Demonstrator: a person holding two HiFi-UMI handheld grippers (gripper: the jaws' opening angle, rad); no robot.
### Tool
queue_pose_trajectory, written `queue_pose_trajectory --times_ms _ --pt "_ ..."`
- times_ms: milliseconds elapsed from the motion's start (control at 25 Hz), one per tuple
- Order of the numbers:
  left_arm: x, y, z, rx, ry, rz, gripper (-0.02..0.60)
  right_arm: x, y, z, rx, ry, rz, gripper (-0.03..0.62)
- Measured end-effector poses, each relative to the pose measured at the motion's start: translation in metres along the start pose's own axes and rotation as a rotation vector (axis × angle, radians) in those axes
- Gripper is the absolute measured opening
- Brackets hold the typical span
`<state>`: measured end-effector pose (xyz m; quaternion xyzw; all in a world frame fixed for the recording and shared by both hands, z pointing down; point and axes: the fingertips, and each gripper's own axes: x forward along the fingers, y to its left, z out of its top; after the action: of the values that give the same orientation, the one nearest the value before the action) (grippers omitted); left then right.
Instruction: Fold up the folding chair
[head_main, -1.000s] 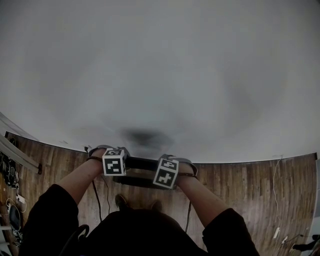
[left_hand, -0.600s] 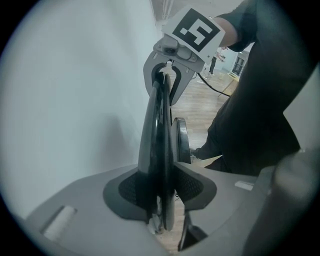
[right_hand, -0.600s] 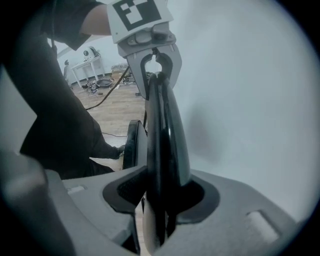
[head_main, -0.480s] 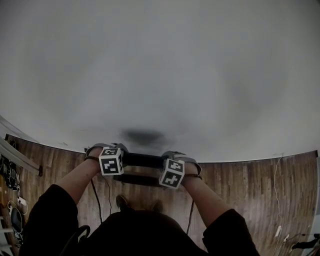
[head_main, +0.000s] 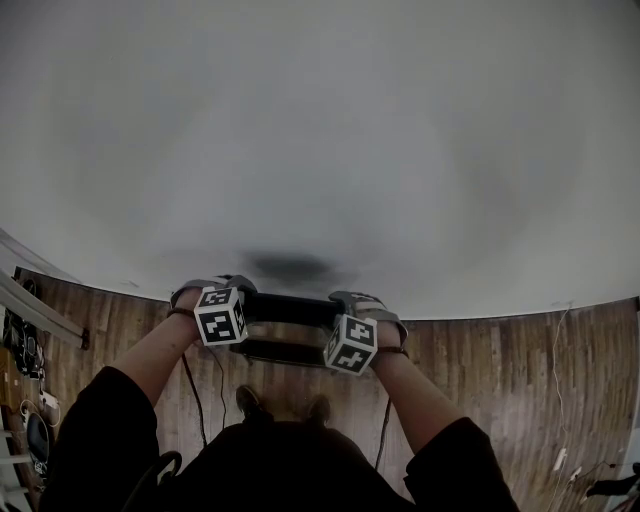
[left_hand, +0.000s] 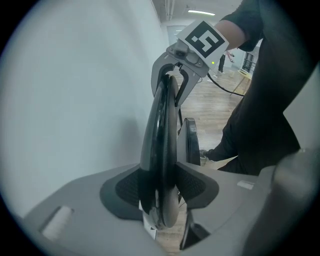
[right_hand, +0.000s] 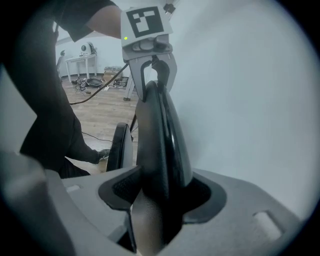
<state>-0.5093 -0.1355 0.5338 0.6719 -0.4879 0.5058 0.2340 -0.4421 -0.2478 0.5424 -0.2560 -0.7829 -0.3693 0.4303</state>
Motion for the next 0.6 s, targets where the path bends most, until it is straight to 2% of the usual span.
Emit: queue_pose_trajectory --times_ms 280,600 --pt "-0.002 0.006 0.001 -0.009 -0.017 0.071 0.203 -0.001 -0.008 -0.002 -0.005 -0.027 -0.081 0.255" --pt "0.001 0.031 -0.005 -0.061 -0.024 0.168 0.229 0.011 -0.030 0.000 0.029 -0.022 -0.172 0.293"
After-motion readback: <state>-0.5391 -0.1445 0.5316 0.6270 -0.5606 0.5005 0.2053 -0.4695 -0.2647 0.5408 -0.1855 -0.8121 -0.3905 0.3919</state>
